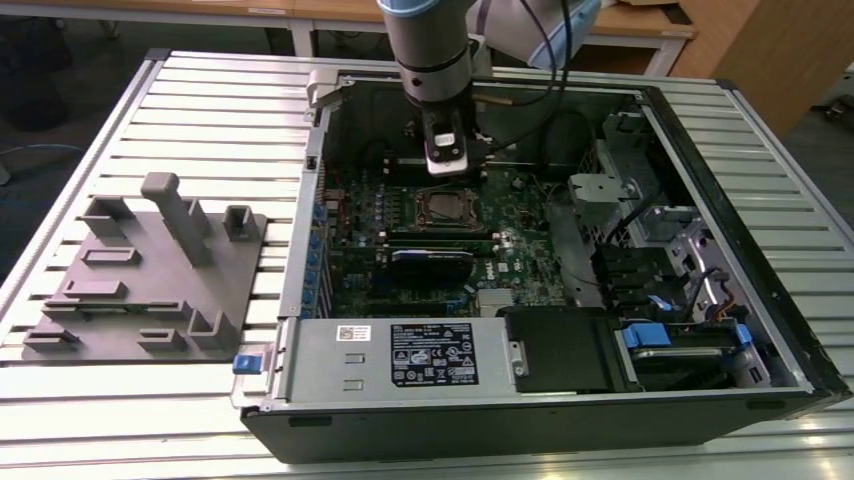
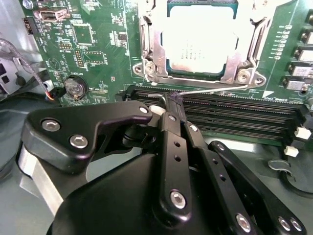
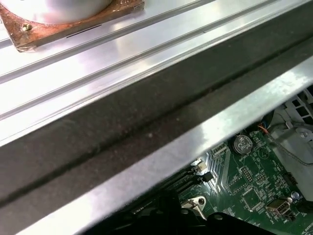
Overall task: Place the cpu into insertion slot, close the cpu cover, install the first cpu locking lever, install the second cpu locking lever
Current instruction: 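Install the first cpu locking lever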
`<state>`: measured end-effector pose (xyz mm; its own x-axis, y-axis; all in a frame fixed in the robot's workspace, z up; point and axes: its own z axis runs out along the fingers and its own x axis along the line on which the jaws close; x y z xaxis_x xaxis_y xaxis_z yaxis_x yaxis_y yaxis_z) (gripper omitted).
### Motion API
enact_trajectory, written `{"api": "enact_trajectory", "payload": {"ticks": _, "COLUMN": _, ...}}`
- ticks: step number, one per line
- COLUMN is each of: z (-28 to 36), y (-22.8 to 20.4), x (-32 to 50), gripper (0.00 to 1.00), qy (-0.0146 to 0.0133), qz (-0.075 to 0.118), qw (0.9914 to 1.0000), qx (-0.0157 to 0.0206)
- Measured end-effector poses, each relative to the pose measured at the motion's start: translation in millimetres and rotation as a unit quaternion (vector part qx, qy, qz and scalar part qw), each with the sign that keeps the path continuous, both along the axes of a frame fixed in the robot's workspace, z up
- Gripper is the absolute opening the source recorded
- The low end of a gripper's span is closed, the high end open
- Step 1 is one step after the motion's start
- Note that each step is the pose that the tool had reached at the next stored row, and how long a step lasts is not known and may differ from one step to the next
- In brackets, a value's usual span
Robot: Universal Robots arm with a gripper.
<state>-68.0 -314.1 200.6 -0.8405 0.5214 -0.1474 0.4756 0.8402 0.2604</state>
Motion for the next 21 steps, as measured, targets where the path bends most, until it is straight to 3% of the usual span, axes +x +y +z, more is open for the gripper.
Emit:
{"api": "enact_trajectory", "payload": {"ticks": 1, "z": -0.5, "y": 0.0, "x": -0.2, "gripper": 0.11, "qy": -0.0020, "qz": 0.000, "qw": 1.00000, "qx": 0.0000}}
{"api": "enact_trajectory", "payload": {"ticks": 3, "z": -1.1, "y": 0.0, "x": -0.3, "gripper": 0.11, "qy": -0.0035, "qz": 0.000, "qw": 0.99999, "qx": -0.0003}}
{"api": "enact_trajectory", "payload": {"ticks": 14, "z": -5.0, "y": 0.2, "x": -4.9, "gripper": 0.11, "qy": -0.0061, "qz": 0.000, "qw": 0.99998, "qx": -0.0012}}
{"api": "enact_trajectory", "payload": {"ticks": 21, "z": -7.8, "y": 0.5, "x": -5.0, "gripper": 0.11, "qy": -0.0068, "qz": 0.001, "qw": 0.99996, "qx": -0.0057}}
